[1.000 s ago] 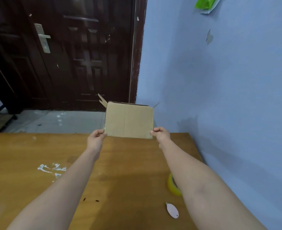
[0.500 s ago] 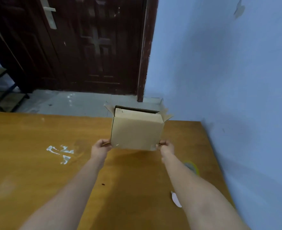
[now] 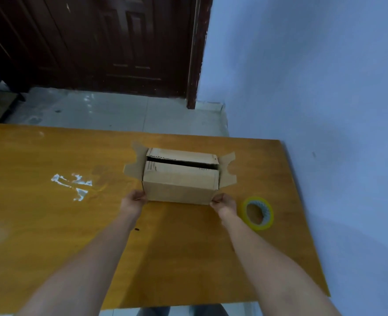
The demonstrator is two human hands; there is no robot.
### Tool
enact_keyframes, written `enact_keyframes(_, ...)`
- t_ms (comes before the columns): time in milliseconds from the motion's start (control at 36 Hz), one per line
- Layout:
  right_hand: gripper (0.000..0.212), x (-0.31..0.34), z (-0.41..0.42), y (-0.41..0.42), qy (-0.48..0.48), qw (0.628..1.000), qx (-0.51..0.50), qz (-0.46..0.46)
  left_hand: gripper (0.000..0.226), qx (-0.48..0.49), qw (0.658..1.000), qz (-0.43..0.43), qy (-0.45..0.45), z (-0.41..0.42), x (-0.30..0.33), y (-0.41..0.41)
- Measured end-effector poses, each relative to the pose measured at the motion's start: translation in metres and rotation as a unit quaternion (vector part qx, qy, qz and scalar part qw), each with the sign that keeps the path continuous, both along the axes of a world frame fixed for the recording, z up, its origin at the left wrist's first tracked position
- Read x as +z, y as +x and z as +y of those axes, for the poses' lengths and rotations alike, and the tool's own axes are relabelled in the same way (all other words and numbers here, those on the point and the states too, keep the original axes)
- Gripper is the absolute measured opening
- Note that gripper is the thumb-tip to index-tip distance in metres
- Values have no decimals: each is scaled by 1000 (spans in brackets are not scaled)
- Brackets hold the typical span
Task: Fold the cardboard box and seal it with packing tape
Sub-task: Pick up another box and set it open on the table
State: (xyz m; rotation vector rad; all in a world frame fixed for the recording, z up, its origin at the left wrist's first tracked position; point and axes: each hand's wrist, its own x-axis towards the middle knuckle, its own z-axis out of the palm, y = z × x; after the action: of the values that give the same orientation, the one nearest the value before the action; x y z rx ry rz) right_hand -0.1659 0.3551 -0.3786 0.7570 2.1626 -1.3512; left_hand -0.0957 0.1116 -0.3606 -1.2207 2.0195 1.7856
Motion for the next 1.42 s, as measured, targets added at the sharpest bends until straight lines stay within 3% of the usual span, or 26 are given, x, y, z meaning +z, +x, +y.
enact_keyframes(111, 29, 7, 1, -7, -7, 1000, 18, 4, 31, -12, 1000, -18, 1, -3, 4, -5)
enact_keyframes(222, 11, 11, 1, -17, -59, 998, -26, -13, 20, 12, 999, -28, 28, -7, 4, -9)
enact_keyframes(333, 23, 20, -2, -24, -129, 987, -82, -51, 26, 52, 995, -30, 74, -9, 7, -17)
enact_keyframes(444, 27, 23, -7, -26, -162, 981, -78, -70, 31, 67, 990, -26, 125, -10, 12, -25)
enact_keyframes(611, 24, 23, -13, -31, -176, 979, -85, -59, 20, 26, 992, -34, 115, -11, 14, -35)
enact_keyframes(861, 24, 32, -7, -34, -260, 959, -92, -66, 30, -15, 988, -36, 150, -19, 17, -29)
enact_keyframes(944, 31, 40, 2, -40, -262, 961, -81, -41, 46, -14, 993, -40, 114, -31, 25, -27)
enact_keyframes(1028, 38, 54, 13, -48, -264, 958, -116, -4, 38, 42, 994, -13, 102, -47, 37, -31)
enact_keyframes(1139, 37, 79, 28, -63, -198, 966, -148, 78, 20, 104, 990, 84, 53, -62, 67, -45)
enact_keyframes(1222, 24, 101, 29, -76, -129, 961, -171, 175, 17, 108, 979, 171, -20, -63, 95, -59)
enact_keyframes(1278, 20, 116, 24, -83, -76, 958, -132, 242, 15, 40, 970, 191, -145, -59, 109, -68)
enact_keyframes(1333, 20, 128, 12, -86, -18, 954, -45, 295, 16, -63, 937, 207, -276, -50, 120, -74)
enact_keyframes(1417, 23, 142, -12, -82, 40, 932, 118, 340, 9, -229, 874, 226, -364, -26, 129, -79)
